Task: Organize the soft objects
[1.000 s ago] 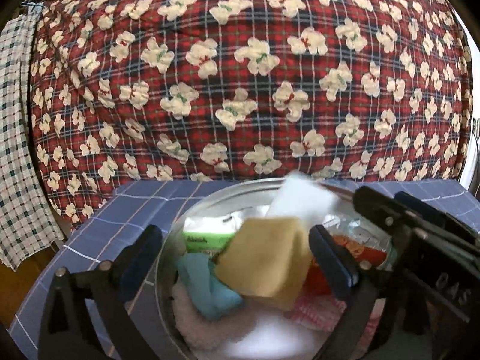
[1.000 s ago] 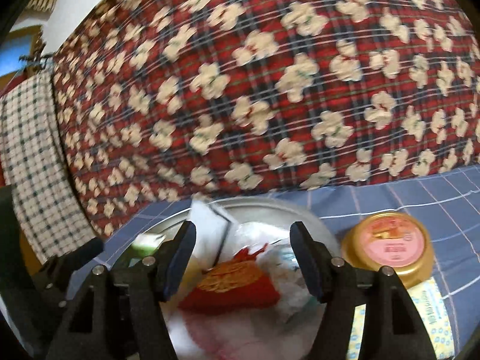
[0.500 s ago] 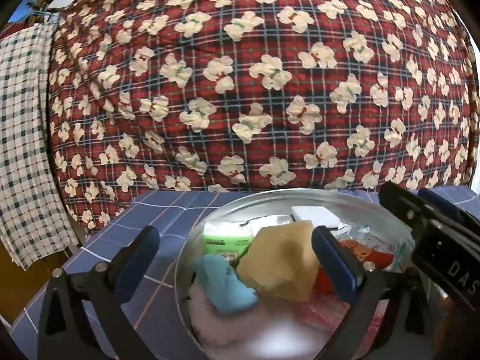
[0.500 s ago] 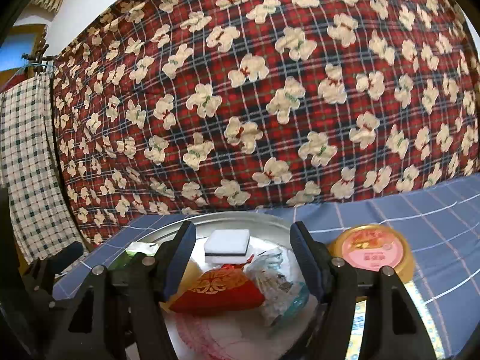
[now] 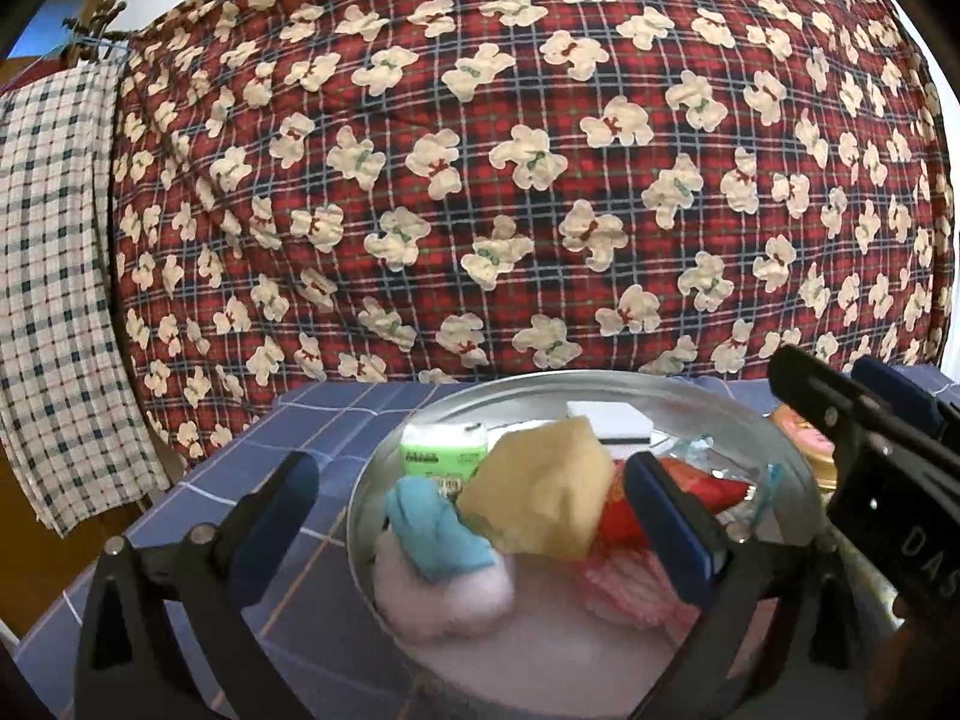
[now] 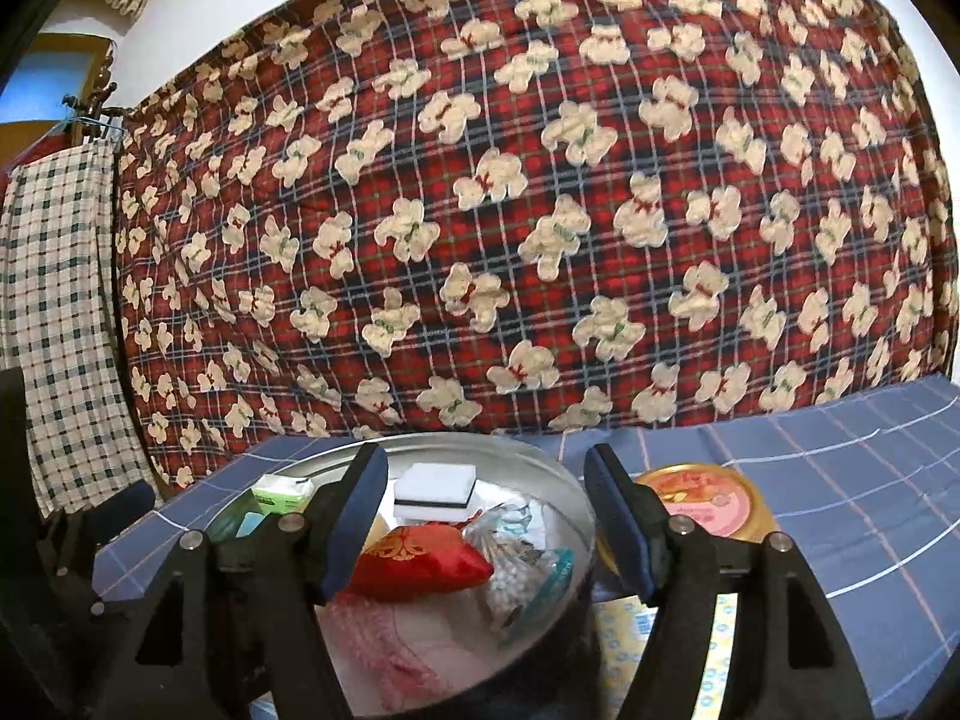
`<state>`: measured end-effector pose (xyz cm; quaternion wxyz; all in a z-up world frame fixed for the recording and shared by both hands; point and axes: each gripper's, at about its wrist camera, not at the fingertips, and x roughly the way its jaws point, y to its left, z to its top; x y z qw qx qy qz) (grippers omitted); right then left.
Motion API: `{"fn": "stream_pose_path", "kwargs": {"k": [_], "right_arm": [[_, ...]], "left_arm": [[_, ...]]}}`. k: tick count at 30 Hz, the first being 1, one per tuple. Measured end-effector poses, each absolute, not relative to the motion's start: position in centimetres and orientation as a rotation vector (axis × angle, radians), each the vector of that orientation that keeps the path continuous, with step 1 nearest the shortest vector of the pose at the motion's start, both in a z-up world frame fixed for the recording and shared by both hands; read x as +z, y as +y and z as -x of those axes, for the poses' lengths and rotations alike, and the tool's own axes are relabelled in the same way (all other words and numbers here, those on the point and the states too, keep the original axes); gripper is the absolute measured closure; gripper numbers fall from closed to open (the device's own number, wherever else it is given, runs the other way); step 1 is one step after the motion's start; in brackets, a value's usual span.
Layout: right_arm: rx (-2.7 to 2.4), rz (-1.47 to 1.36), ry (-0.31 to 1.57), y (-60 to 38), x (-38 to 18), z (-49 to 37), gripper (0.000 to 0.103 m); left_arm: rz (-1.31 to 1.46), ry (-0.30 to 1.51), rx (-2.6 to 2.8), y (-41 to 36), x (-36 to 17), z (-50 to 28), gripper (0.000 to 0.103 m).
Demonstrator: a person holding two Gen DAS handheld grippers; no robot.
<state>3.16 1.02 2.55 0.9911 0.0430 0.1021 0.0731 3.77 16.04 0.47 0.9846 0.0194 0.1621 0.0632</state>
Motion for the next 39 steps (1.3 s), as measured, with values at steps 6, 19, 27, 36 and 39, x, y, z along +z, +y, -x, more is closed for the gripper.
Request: {"fn": "stream_pose_path", "kwargs": {"k": [6,19,27,36,39], "right_arm": [[0.133,-0.043,0.194,0.9,2.5,-2.1,0.032],[0.114,-0.058,0.129,0.0,2.4,-0.4,0.029],[0.091,-0.078,0.114,-0.5,2.5,-0.1,0.029],[0.069,-0.077,0.106,-0.5,2.5,0.1,0.029],[0.073,-0.073,0.101,-0.5,2.5,0.2,0.029]], "left_arm": [[-0.042,0.287,0.131,15.2,0.5,-1.8,0.0],[-0.03,0.261,0.141,15.1,0.7,-0.6,0.0],[-0.033,0.248,0.152,14.9,0.9,-0.4,0.0],[-0.034,0.232,0.155,14.9,1.0,0.0,0.0],[-0.033,0.234,0.154,14.9,0.9,0.0,0.0]]}}
